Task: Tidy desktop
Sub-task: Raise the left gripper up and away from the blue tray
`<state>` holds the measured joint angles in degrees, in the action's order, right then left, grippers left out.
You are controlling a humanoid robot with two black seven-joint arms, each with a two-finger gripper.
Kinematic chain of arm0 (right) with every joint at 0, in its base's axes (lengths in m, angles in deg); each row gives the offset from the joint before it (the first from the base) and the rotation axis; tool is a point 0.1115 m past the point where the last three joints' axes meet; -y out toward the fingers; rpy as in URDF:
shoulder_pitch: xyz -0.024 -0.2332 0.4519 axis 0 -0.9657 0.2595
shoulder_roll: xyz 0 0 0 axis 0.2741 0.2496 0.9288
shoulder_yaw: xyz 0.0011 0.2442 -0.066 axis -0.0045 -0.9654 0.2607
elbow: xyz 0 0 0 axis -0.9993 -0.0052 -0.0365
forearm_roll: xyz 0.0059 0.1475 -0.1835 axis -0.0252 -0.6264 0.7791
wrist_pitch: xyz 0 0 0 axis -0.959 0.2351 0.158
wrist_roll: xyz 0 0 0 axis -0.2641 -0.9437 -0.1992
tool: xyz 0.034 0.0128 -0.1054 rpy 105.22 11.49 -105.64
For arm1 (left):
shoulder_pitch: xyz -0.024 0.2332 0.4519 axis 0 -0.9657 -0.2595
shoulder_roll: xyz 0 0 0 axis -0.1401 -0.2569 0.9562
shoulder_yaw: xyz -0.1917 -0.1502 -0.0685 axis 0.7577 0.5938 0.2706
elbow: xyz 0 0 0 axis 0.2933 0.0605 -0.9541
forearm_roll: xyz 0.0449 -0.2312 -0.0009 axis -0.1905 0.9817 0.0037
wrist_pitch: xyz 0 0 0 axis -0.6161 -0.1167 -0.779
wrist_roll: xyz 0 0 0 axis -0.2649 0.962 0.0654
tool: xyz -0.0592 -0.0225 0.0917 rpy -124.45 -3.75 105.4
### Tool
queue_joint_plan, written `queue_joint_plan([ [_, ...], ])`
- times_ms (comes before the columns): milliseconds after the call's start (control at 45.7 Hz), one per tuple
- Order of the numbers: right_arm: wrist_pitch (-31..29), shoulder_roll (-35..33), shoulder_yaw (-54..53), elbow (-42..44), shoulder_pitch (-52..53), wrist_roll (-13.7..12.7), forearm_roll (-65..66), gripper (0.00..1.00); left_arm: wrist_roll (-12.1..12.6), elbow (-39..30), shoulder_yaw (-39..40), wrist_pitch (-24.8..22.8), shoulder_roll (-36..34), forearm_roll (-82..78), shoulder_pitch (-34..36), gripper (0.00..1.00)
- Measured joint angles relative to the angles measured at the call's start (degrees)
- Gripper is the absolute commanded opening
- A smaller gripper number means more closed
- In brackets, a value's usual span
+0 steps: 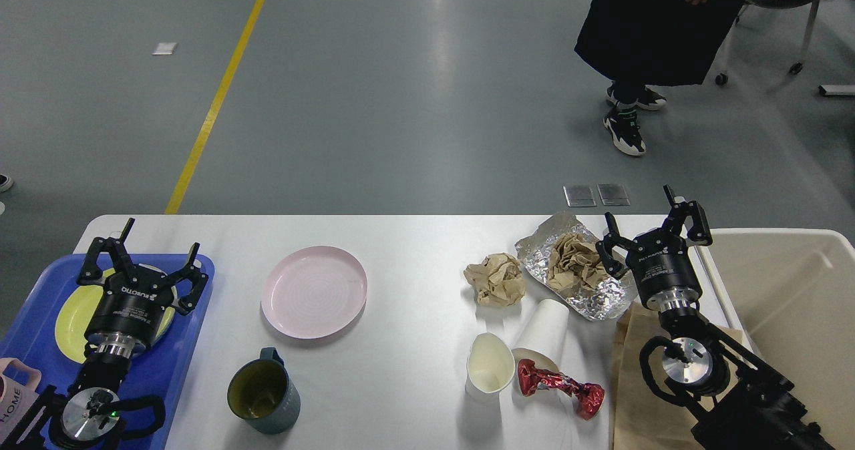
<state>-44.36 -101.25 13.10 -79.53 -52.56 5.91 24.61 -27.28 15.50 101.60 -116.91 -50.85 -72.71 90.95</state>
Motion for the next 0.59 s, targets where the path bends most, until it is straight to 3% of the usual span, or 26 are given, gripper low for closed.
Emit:
queue_joint_plan([
  [416,0.0,0.0,0.0,0.0,0.0,0.0,0.0,1.0,0.5,0.0,0.6,0.1,-1.4,1.2,-0.6,0.96],
  [591,0.0,0.0,0.0,0.1,0.0,0.0,0.0,1.0,0.1,0.0,-2.8,0.3,-4.9,1.9,-0.4,0.96],
])
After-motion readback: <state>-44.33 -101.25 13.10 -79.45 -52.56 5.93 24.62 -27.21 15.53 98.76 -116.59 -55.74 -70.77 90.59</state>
